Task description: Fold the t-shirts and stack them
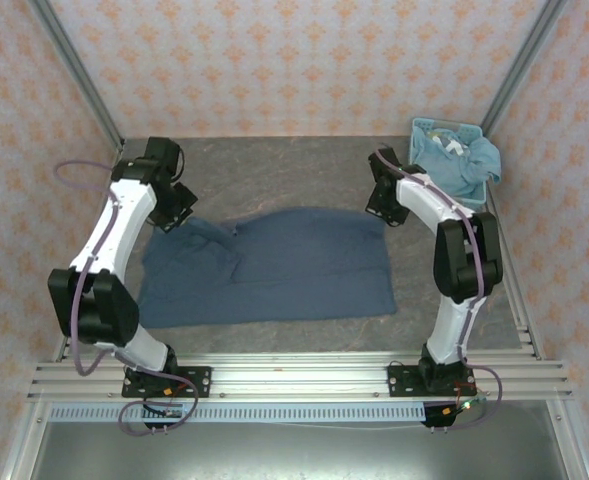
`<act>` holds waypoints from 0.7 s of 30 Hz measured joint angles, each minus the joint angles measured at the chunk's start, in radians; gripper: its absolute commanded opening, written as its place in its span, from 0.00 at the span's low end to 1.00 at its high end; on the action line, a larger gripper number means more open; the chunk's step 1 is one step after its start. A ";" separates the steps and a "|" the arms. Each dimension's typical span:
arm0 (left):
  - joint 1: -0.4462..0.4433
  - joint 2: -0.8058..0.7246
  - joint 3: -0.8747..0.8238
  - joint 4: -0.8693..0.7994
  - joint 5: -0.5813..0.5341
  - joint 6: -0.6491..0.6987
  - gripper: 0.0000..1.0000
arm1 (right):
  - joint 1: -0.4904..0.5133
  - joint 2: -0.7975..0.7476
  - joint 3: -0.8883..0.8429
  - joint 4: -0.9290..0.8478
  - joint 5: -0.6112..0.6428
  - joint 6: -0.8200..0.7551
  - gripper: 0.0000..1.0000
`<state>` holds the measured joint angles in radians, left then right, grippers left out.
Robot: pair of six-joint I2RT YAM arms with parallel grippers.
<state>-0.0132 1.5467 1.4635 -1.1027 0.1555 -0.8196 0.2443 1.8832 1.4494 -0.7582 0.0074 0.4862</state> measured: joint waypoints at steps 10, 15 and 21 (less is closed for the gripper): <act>0.002 -0.232 -0.184 -0.070 -0.007 0.011 0.00 | 0.031 -0.158 -0.173 -0.001 0.005 0.018 0.00; 0.003 -0.323 -0.252 -0.103 -0.022 0.019 0.00 | 0.048 -0.187 -0.227 -0.002 0.016 0.018 0.00; 0.003 -0.397 -0.367 -0.131 -0.047 0.030 0.00 | 0.070 -0.217 -0.276 -0.010 0.026 0.024 0.00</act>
<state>-0.0105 1.1500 1.0966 -1.2335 0.1085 -0.7898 0.3141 1.6661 1.1736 -0.7677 0.0338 0.5098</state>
